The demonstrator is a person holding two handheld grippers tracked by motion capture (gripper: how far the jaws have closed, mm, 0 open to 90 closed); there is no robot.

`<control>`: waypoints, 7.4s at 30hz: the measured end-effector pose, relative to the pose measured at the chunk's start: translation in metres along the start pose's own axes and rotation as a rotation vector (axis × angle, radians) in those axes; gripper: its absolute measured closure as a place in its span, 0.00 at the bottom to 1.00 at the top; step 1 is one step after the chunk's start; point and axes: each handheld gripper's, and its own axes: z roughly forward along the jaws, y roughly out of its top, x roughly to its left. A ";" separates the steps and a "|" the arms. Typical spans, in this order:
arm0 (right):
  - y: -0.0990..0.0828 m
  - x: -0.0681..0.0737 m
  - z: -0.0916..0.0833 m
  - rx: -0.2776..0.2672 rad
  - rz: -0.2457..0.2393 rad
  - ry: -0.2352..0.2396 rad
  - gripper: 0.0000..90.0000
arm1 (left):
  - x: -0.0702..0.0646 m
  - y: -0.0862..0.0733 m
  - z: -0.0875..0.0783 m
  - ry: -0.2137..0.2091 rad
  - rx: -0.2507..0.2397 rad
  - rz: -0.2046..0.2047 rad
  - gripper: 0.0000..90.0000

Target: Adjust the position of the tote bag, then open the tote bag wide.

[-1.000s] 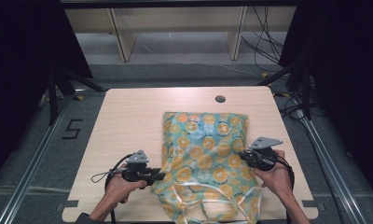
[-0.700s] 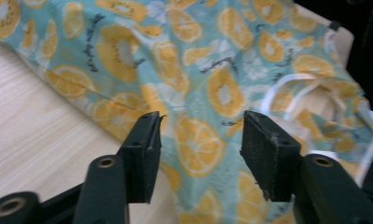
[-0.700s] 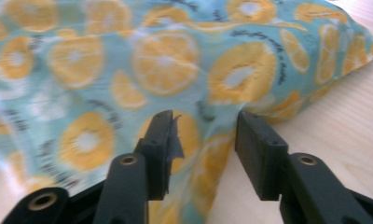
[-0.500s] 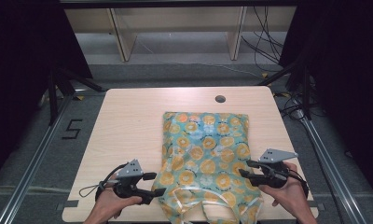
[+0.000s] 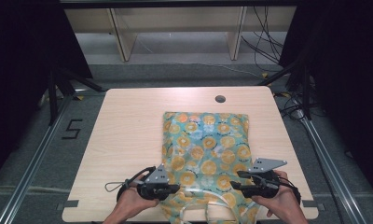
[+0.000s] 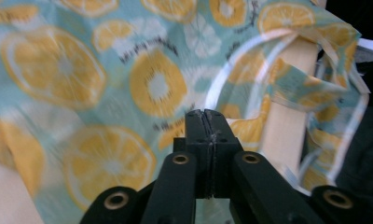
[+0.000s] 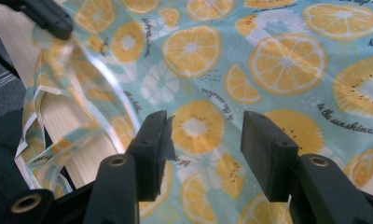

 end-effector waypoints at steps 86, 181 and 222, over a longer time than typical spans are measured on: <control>0.135 -0.152 0.069 -0.026 -0.005 -0.264 0.86 | 0.191 0.089 0.025 0.275 -0.173 -0.351 0.58; 0.168 -0.146 0.120 0.209 -0.057 -0.357 1.00 | 0.197 0.141 0.078 0.217 -0.076 -0.277 0.99; 0.172 -0.088 0.096 0.145 -0.243 -0.013 0.98 | 0.196 0.128 0.083 0.213 -0.050 -0.263 0.99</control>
